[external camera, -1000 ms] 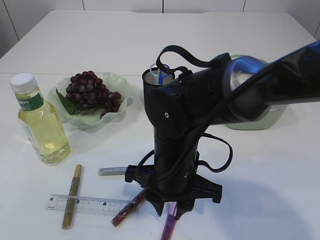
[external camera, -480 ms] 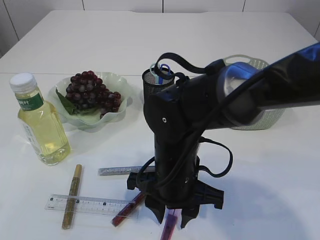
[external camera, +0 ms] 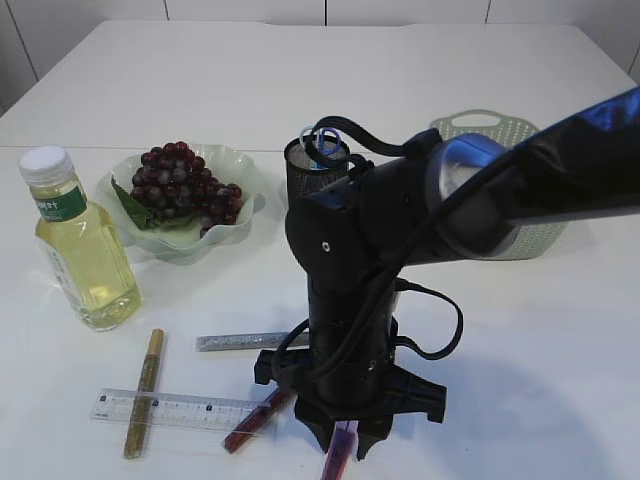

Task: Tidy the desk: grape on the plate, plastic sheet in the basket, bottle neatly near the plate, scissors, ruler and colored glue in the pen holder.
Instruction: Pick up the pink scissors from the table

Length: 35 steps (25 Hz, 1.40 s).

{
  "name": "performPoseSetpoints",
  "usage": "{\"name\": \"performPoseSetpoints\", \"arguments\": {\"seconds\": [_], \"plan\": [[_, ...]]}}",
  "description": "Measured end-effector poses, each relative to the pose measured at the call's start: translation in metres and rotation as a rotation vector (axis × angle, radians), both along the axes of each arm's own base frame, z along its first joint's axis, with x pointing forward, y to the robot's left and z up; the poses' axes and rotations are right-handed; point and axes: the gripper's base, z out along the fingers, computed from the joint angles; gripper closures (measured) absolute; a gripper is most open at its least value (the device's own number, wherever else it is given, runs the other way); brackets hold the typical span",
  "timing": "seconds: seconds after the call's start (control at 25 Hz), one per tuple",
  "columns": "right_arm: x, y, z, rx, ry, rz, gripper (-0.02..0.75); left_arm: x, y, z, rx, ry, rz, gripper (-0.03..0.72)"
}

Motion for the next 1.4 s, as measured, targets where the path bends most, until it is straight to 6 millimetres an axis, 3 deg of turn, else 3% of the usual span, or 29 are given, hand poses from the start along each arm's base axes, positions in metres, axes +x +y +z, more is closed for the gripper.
{"name": "performPoseSetpoints", "arguments": {"seconds": [1.4], "plan": [[0.0028,0.0012,-0.0002,0.013,-0.031,0.007,0.458,0.0003,-0.0013,-0.0004,-0.009,0.009,-0.003,0.253]]}}
